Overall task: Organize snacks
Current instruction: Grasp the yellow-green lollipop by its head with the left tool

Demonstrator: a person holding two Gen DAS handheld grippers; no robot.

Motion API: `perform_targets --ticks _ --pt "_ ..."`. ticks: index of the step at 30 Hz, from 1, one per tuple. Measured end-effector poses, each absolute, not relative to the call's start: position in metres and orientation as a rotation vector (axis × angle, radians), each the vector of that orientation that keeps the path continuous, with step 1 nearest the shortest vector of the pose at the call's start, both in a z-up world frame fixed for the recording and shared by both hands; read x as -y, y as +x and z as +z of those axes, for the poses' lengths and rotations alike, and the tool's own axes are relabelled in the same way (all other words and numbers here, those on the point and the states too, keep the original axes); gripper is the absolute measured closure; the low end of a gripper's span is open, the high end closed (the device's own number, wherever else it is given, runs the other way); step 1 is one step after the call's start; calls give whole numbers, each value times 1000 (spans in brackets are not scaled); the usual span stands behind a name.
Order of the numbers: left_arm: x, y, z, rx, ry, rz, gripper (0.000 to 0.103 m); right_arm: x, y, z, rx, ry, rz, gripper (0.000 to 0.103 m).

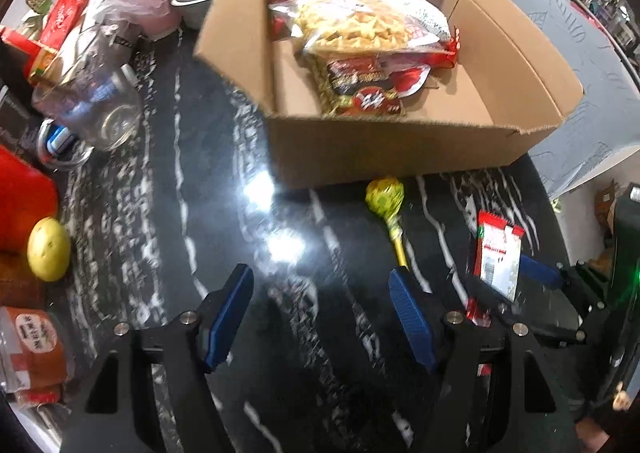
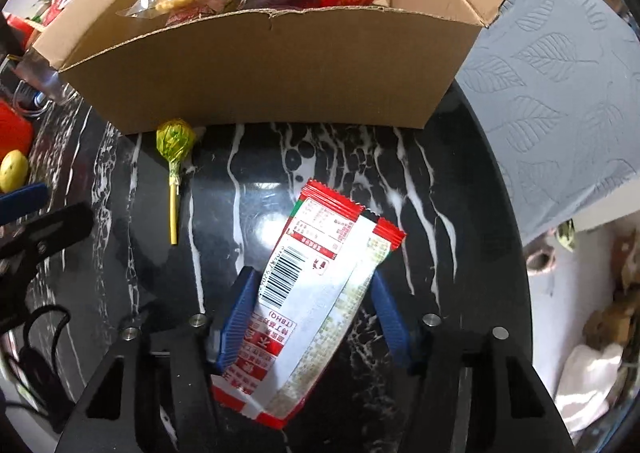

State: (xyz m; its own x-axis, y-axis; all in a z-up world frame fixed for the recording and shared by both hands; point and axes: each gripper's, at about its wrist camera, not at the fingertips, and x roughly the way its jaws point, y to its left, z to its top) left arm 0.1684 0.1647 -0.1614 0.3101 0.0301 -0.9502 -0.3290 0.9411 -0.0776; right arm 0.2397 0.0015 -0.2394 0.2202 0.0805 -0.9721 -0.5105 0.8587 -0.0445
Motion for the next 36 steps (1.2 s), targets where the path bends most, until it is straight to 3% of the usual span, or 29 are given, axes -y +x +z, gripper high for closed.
perform_targets --ticks 12,15,17,18,36 --pt "-149 218 -177 -1168 -265 225 33 41 275 -229 -1289 -366 405 45" --pt "-145 225 -183 -1156 -270 223 50 46 282 -229 -1290 -358 394 45" --pt "-141 231 -190 -1166 -261 226 73 48 284 -230 -1287 -359 392 44" --pt "-140 232 -192 -1167 -264 225 78 50 288 -231 -1286 -361 393 44" --pt "-133 168 -177 -1167 -289 150 79 61 252 -229 -1294 -441 476 44"
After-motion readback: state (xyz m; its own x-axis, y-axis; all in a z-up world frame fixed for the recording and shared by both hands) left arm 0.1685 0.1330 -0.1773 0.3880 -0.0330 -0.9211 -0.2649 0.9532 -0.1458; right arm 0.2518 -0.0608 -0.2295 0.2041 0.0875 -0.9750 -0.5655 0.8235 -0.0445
